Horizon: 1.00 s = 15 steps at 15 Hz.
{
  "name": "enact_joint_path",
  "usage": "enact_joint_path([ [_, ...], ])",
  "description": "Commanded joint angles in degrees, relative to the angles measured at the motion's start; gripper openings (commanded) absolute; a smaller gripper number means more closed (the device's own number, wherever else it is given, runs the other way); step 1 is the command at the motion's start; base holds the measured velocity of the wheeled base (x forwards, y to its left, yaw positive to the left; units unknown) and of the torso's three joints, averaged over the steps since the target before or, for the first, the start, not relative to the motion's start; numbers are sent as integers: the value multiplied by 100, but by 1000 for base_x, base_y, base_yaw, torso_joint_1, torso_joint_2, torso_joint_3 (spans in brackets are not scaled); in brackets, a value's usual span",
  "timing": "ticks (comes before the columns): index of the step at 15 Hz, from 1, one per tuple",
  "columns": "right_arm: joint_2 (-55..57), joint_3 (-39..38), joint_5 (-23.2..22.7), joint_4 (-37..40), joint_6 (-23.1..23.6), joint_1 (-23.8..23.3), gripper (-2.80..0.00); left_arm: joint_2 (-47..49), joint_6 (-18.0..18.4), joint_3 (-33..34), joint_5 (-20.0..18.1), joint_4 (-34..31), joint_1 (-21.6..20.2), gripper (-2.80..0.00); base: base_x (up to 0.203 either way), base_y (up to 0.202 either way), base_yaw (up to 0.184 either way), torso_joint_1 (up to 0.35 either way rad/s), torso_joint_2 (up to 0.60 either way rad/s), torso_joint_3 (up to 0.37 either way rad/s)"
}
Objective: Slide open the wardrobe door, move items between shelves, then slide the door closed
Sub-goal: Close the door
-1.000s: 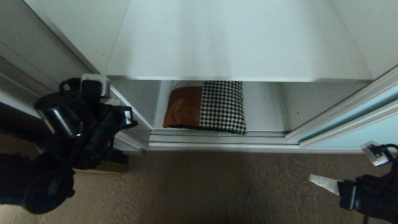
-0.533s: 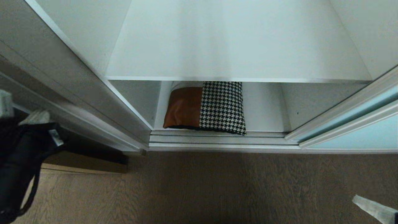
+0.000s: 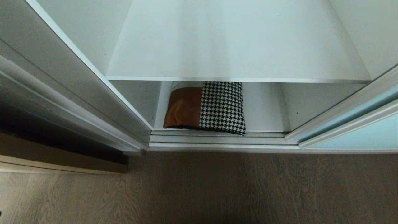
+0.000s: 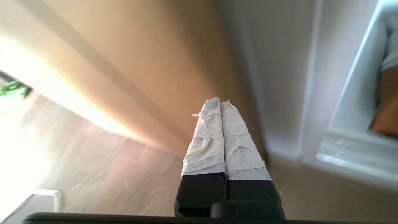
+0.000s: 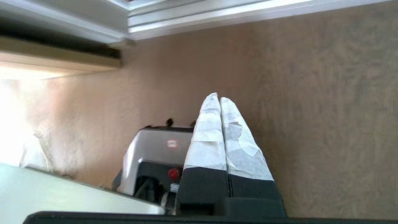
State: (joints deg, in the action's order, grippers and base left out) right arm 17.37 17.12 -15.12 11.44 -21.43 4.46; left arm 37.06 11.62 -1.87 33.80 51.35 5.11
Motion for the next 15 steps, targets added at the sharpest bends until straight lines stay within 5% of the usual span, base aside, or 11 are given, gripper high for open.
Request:
enact_joint_path([
  [1,-128,-120,11,7,-36,2,-280,-1333,-4,110,-5,-922,-213,-280,0,0,0,0,0,0],
  [4,-128,-127,-10,-10,-27,2,-280,-2313,-66,181,-278,-1843,-552,-280,0,0,0,0,0,0],
  [8,-137,-328,-203,-2,-16,2,-280,-2986,-154,199,-1463,-3092,-598,-280,0,0,0,0,0,0],
  [11,-136,-448,-228,-87,18,2,-280,-3664,-408,134,-3192,-4784,-596,-280,0,0,0,0,0,0],
  [15,-137,-491,-229,-98,51,2,-280,-3693,-660,196,-3446,-5171,-590,-280,0,0,0,0,0,0],
])
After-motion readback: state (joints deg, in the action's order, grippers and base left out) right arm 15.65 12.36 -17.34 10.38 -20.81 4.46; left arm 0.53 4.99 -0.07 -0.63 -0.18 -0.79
